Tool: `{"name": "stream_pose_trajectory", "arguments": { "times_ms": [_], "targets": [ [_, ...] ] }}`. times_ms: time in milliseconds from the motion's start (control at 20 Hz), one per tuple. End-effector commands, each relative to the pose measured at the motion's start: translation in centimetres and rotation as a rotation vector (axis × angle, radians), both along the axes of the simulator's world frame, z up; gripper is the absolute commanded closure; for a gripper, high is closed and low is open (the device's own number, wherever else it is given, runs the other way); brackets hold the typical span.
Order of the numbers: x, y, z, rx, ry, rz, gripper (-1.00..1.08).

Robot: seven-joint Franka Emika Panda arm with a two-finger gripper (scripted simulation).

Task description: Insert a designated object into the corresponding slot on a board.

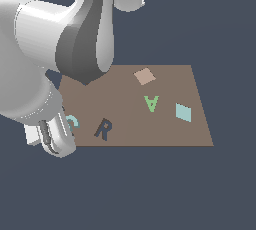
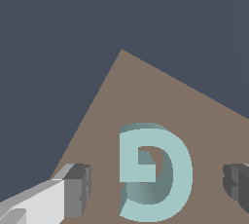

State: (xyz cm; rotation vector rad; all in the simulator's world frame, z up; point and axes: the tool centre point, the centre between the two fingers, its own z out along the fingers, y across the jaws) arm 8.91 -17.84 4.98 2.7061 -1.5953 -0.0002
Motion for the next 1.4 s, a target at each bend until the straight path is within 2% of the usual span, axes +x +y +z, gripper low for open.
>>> {"name": "stream_pose_trajectory", "arguments": {
  "times_ms": [0, 400, 450, 1350],
  "targets": [
    [0.0, 0.0, -0.1, 0.0, 0.0, 0.0, -0.92],
    [0.0, 0.1, -2.0, 0.0, 0.0, 0.001, -0.92],
    [0.0, 0.1, -2.0, 0.0, 0.0, 0.001, 1.08],
    [-0.1, 0.1, -1.7, 0.0, 0.0, 0.003, 1.08]
  ]
}}
